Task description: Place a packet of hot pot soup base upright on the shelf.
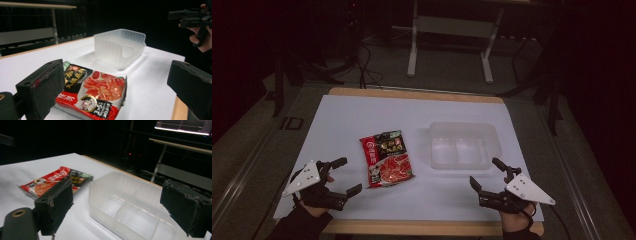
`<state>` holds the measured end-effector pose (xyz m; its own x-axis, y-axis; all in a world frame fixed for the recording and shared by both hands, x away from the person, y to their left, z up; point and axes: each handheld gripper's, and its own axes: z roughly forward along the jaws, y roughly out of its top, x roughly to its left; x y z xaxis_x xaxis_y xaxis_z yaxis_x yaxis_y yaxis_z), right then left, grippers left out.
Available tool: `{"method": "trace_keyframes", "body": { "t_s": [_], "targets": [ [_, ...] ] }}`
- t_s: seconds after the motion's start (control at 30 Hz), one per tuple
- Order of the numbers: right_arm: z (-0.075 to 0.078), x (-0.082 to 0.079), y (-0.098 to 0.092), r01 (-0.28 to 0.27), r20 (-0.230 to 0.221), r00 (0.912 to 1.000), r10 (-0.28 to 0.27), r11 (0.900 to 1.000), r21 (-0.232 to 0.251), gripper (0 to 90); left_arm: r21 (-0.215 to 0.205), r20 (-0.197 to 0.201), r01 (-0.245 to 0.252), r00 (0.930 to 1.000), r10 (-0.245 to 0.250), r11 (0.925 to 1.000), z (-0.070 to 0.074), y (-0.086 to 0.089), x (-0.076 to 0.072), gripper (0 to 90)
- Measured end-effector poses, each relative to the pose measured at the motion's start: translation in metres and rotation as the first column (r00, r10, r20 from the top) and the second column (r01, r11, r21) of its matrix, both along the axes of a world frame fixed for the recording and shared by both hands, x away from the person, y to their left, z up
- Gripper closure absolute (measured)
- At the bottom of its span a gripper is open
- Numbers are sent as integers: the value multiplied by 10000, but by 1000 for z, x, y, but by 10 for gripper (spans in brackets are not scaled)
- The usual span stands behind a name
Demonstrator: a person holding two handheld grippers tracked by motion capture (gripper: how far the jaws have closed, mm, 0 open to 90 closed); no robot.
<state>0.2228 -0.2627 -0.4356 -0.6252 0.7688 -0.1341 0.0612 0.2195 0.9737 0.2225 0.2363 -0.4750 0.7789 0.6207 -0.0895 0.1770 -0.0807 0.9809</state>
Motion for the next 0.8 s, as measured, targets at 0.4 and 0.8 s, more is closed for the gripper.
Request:
{"method": "trace_keyframes", "body": {
  "t_s": [0.4, 0.8],
  "targets": [
    [1, -2, 10, -629, -195, 9979, 625, 9978, -217, 95, 159, -226, 356, 9991, -352, 9992, 3, -4, 0, 19],
    [5, -7, 18, -741, -163, 9971, 742, 9972, 68, 95, -52, -85, 83, 9999, -83, 10000, 15, -1, 16, 37]
  ]
}}
